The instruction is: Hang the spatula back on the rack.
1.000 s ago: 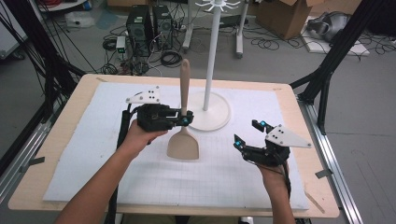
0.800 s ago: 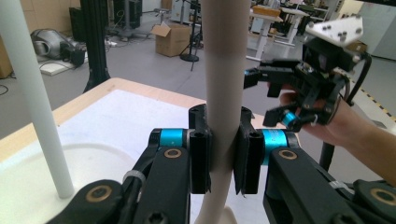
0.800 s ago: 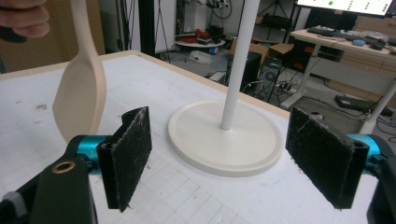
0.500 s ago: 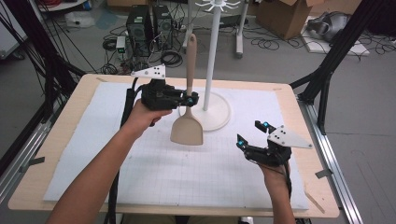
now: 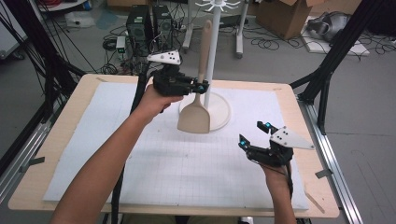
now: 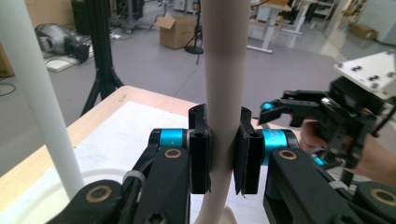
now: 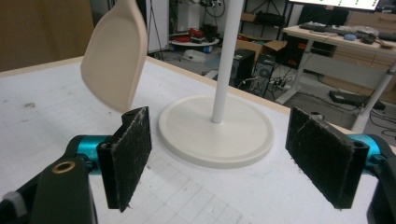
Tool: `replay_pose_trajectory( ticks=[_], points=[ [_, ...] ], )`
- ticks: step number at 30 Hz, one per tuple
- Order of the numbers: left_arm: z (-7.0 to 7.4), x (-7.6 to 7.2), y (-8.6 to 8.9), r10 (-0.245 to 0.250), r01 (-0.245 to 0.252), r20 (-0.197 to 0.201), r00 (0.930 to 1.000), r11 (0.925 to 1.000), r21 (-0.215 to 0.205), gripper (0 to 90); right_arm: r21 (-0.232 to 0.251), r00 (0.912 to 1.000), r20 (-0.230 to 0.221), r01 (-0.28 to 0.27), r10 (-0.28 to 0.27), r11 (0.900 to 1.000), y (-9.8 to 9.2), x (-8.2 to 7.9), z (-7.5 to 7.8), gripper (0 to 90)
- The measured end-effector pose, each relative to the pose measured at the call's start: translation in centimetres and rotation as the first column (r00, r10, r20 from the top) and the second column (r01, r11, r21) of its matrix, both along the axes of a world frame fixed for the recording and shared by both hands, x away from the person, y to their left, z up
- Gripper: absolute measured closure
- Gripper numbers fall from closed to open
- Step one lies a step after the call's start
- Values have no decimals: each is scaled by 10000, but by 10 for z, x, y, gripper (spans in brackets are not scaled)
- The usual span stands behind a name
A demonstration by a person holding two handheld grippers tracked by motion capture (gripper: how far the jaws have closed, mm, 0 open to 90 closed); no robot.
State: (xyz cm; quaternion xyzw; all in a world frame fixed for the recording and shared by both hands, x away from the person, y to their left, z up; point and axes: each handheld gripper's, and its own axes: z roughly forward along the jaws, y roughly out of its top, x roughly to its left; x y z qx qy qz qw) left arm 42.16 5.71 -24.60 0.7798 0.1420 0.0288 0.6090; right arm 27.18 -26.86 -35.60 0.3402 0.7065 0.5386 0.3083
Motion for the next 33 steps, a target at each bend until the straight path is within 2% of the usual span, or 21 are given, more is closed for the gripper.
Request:
replay_pose_trajectory(
  ticks=[11,17,20,33],
  points=[
    [11,18,-25,604,-600,-44,9982,9960,668,786,146,9999,-97,88,-86,9999,-8,-1,-8,217],
    [18,25,-33,798,-791,-85,9968,9947,658,786,169,9999,-101,93,-91,9998,-11,-3,-8,217],
    [20,30,-36,902,-886,-168,9958,9928,812,787,211,9999,-95,91,-89,9997,-11,-3,-7,217],
    [16,40,-40,1280,-1225,-499,9905,9873,1009,786,182,10000,2,-3,3,9998,-13,-4,-5,217]
  ],
)
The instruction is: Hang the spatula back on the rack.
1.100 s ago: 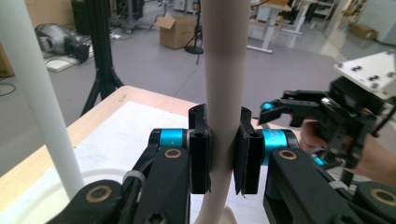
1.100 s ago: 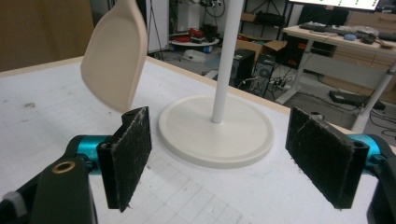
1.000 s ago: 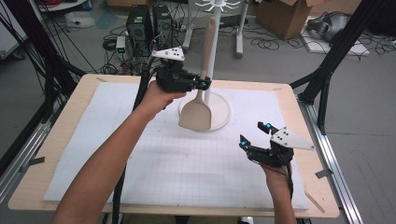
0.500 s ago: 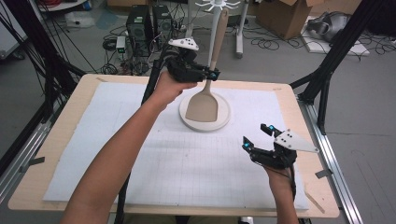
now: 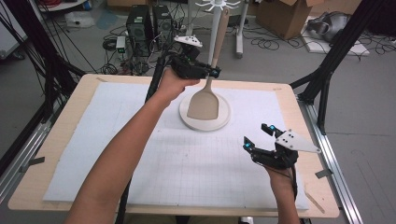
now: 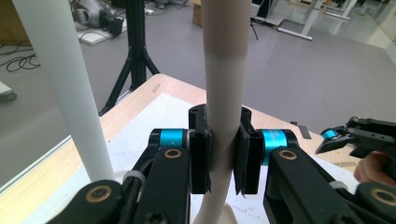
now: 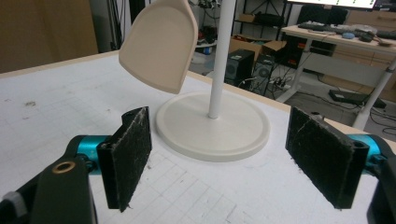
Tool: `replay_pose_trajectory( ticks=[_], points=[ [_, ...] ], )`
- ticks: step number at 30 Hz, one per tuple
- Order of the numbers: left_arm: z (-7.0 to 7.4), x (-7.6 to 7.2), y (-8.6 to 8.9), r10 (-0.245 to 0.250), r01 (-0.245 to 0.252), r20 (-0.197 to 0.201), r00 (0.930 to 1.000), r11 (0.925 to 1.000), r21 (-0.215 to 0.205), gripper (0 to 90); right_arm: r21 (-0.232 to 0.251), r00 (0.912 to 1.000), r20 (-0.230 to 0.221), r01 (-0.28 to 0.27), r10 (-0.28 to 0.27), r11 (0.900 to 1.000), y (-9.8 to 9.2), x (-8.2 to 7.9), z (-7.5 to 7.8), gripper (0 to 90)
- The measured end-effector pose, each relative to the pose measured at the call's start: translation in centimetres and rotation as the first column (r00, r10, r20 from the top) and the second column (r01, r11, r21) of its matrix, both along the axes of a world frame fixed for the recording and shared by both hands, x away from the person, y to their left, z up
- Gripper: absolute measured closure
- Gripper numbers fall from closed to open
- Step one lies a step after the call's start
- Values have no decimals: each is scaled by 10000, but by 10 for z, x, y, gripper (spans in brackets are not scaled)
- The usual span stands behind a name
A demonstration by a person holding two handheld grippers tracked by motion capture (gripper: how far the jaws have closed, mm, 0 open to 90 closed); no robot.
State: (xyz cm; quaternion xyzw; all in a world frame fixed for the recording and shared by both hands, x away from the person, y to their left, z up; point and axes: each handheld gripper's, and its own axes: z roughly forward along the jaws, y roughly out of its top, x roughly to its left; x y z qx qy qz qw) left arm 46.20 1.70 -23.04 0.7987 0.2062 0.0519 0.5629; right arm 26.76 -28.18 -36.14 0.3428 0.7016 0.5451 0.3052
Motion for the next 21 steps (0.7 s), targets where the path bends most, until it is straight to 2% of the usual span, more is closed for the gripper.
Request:
replay_pose_trajectory(
  ticks=[5,9,12,19,21],
  points=[
    [-3,3,-2,165,-165,27,9999,9998,104,786,-29,10000,8,-17,17,10000,0,0,0,217],
    [-6,6,-2,396,-394,-235,9989,9992,91,785,-4,10000,-65,-57,57,10000,2,0,0,217],
    [-6,7,-3,332,-338,-429,9985,9993,-130,786,-121,10000,-12,-77,77,9999,2,0,0,217],
    [-8,7,-3,570,-569,-314,9979,9984,34,776,-96,9999,-69,-81,80,9999,3,-1,0,217],
    [-10,6,-1,617,-625,-280,9977,9977,-267,751,-100,9999,-100,-100,99,9999,3,-1,-1,217]
  ],
)
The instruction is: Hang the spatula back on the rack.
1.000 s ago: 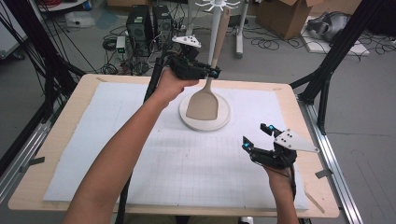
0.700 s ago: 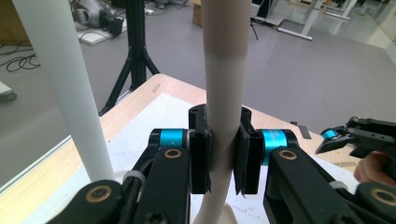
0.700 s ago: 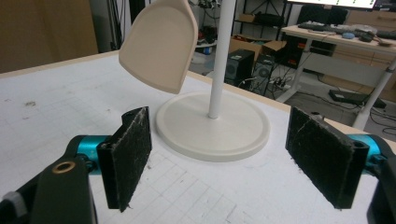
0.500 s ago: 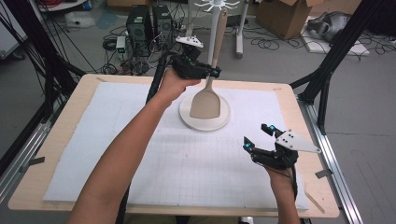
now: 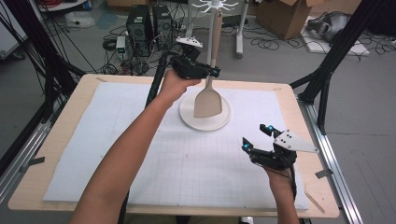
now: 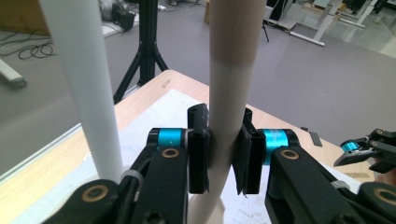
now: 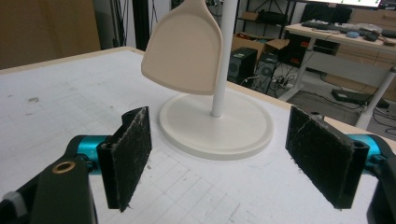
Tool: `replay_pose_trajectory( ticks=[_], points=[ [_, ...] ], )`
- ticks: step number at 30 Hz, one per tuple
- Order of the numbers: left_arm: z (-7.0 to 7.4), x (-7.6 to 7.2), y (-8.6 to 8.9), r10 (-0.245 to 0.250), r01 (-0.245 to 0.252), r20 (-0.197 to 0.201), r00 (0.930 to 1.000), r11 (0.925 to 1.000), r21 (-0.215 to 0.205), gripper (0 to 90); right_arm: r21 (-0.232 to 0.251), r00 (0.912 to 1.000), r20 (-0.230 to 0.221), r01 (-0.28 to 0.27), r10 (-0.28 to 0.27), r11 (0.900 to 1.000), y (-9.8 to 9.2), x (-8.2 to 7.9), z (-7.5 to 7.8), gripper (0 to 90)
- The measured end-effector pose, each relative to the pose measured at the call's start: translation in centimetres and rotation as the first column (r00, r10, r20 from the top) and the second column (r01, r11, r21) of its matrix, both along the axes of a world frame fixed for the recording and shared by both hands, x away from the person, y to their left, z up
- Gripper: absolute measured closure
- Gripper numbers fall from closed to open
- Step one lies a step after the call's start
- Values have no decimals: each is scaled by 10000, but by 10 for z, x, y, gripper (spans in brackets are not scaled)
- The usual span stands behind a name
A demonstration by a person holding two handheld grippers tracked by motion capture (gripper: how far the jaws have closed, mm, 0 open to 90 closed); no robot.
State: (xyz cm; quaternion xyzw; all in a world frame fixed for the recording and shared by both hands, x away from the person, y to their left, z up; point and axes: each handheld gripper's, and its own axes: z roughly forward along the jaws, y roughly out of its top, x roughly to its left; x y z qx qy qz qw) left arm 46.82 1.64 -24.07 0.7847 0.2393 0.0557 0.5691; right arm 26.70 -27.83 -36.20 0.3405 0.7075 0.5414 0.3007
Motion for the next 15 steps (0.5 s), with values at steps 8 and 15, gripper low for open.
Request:
replay_pose_trajectory(
  ticks=[8,15],
  points=[
    [-18,-17,25,439,-365,628,9971,9928,-1144,451,15,10000,-83,10,-9,10000,1,1,-3,217],
    [-36,-51,57,123,183,1326,9911,9736,-2273,281,-56,9997,-245,17,-19,10000,3,4,-9,217]
  ],
)
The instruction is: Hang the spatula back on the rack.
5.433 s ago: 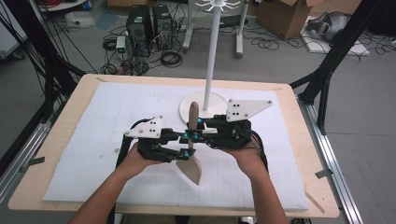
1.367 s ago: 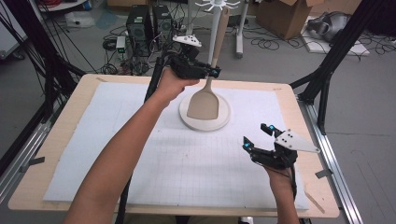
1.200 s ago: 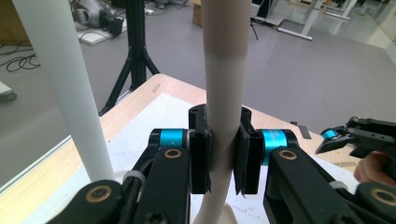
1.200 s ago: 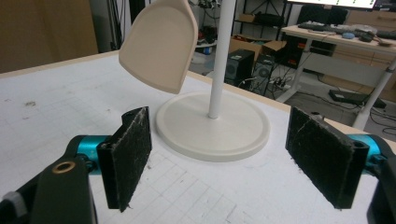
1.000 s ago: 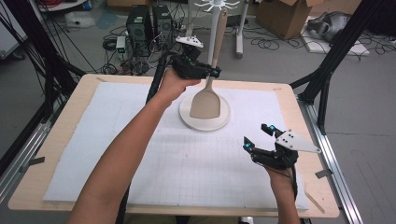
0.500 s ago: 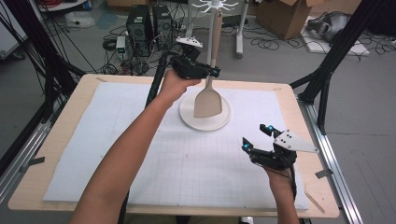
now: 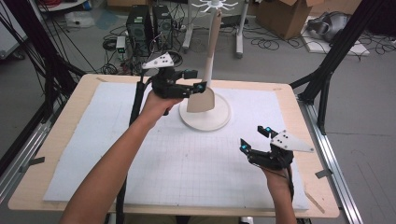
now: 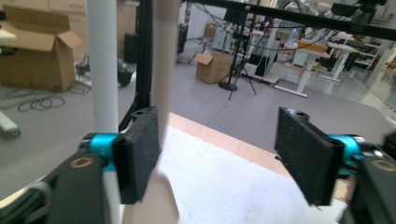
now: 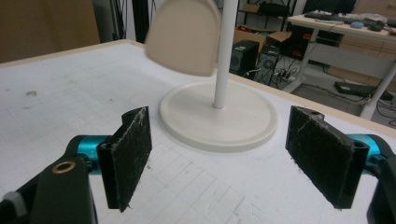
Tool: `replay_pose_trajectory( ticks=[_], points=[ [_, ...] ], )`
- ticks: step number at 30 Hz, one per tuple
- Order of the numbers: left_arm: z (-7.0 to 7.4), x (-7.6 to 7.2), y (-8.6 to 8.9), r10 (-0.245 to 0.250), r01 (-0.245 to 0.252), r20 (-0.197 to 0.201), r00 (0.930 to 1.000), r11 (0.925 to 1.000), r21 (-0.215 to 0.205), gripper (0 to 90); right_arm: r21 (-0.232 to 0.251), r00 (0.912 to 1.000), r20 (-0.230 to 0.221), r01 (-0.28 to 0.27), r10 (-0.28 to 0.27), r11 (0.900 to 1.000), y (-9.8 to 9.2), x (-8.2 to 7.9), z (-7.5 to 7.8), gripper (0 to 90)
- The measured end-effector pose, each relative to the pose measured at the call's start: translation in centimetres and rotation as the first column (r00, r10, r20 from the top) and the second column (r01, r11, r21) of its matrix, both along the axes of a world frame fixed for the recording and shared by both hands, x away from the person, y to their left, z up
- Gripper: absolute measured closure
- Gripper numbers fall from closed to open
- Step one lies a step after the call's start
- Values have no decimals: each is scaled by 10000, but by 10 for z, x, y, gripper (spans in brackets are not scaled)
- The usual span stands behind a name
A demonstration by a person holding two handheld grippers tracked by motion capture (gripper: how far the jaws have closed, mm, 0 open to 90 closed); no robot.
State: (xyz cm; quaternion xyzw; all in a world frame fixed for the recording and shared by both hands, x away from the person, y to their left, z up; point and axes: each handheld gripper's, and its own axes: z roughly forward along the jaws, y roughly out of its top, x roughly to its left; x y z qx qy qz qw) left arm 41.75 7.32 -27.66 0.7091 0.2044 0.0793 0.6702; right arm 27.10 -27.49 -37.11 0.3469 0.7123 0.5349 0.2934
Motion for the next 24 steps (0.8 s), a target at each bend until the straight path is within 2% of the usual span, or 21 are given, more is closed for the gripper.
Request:
replay_pose_trajectory(
  ticks=[4,6,9,11,15,20,24],
  points=[
    [-14,-19,27,-62,72,239,9997,9991,-421,187,-147,9999,-130,17,-19,9999,3,1,-3,217],
    [-23,-30,43,142,-128,313,9994,9989,-453,182,-206,9997,-252,0,-6,9998,5,2,-6,216],
    [-38,-43,61,544,-516,637,9965,9976,-454,177,-321,9994,-335,-74,63,9995,8,4,-9,216],
    [-46,-49,70,535,-504,854,9949,9980,-375,181,-280,9991,-432,-71,59,9996,9,5,-12,217],
    [-65,-63,88,844,-798,1246,9886,9959,-419,181,-312,9981,-605,-144,125,9994,12,7,-18,217],
    [-84,-78,104,1130,-1142,1181,9866,9935,32,181,-295,9973,-733,-73,52,9995,9,4,-25,216],
    [-99,-90,116,1502,-1536,1020,9834,9878,257,181,-336,9972,-740,15,-40,9994,6,1,-27,216]
  ],
)
